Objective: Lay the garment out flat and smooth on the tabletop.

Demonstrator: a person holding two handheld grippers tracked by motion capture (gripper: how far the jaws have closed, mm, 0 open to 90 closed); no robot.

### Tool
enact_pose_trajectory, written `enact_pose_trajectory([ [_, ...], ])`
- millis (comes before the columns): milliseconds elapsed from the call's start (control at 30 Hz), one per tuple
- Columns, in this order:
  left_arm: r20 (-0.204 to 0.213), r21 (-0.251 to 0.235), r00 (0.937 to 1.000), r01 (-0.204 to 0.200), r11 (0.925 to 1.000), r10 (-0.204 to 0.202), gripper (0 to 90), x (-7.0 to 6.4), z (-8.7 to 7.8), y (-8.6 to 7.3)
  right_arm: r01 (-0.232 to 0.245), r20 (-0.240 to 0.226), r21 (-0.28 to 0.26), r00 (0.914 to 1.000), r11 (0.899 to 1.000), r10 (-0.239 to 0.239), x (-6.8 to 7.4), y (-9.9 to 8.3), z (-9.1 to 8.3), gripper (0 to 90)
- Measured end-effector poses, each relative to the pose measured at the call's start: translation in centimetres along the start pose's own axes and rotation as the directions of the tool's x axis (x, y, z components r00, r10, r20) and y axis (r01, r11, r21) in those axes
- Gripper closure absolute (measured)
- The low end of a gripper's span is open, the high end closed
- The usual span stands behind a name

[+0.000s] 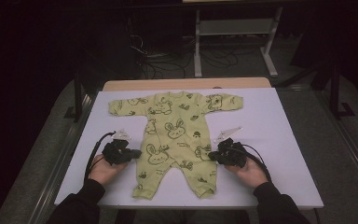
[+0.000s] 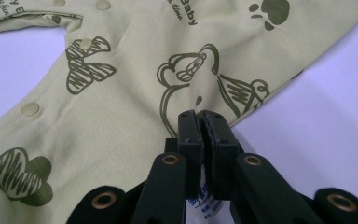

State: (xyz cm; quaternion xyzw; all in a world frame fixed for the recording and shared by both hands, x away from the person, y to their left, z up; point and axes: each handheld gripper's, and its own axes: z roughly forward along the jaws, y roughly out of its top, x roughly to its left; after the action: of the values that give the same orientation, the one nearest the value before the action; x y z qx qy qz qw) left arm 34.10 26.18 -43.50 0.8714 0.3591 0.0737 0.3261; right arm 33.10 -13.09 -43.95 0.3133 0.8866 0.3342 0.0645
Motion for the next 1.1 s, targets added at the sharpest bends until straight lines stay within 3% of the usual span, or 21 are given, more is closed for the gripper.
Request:
enact_pose_trajectory([
  [200,0.009,0.0,0.9999,0.009,1.0,-0.009,87.5,0.1,-0.1,-0.1,-0.015,-0.019,0.004,0.9997,1.0,0.015,-0.2,-0.1,-0.1,83.5],
  [367,0.011,-0.012,0.9998,0.018,0.9998,-0.017,82.7,0.1,-0.3,-0.1,-0.05,-0.035,-0.061,0.9982,0.997,0.048,-0.6,-0.1,-0.8,69.3],
  [567,0.018,-0.052,0.9976,0.068,0.9963,-0.067,66.3,0.9,-0.4,0.1,-0.109,-0.021,-0.134,0.994,0.985,0.107,-1.8,0.4,-1.4,50.9],
  [733,0.028,-0.103,0.9912,0.132,0.9859,-0.13,58.6,2.3,-0.4,0.9,-0.142,0.001,-0.146,0.9896,0.979,0.144,-3.0,1.5,-1.1,37.0],
  [833,0.025,-0.118,0.9893,0.146,0.9823,-0.144,55.3,3.1,0.1,1.7,-0.153,0.004,-0.144,0.9879,0.978,0.155,-3.7,2.2,-0.7,31.4],
  [1100,0.007,-0.163,0.9819,0.188,0.9686,-0.189,49.2,4.6,1.4,3.6,-0.183,-0.004,-0.159,0.9828,0.97,0.185,-5.6,3.6,0.5,28.1],
])
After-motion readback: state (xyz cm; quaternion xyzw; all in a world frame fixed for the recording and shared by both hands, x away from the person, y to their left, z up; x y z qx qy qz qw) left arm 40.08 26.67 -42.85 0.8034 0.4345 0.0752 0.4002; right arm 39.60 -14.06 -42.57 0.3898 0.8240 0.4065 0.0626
